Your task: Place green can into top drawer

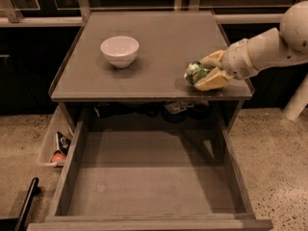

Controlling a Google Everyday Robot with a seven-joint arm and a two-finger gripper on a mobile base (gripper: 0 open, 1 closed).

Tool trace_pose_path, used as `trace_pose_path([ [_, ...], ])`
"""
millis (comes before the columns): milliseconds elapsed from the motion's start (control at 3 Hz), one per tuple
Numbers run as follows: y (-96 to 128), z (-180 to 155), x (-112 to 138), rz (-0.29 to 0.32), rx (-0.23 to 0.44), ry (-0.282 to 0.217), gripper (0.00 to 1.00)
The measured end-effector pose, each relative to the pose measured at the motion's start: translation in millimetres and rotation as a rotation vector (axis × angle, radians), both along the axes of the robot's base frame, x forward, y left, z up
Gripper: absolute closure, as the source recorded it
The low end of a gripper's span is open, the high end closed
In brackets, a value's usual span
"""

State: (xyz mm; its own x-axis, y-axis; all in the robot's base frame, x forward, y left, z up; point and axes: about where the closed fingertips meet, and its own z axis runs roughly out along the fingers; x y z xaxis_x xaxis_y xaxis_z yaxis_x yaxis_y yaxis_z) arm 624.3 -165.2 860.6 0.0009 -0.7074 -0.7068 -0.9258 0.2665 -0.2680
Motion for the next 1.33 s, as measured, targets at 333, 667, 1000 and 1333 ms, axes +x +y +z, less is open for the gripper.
trace_pose_path([
  [333, -3.4, -1.1, -30.1, 0.026, -0.032, -0.016, 1.00],
  [667, 1.6, -0.5, -64.4, 0.061, -0.072, -0.036, 1.00],
  [1000, 9.0, -14.4, -97.0, 0.088, -0.091, -0.031, 1.00],
  [1333, 21.9, -47.2, -121.6, 0.110, -0.077, 0.023, 1.00],
])
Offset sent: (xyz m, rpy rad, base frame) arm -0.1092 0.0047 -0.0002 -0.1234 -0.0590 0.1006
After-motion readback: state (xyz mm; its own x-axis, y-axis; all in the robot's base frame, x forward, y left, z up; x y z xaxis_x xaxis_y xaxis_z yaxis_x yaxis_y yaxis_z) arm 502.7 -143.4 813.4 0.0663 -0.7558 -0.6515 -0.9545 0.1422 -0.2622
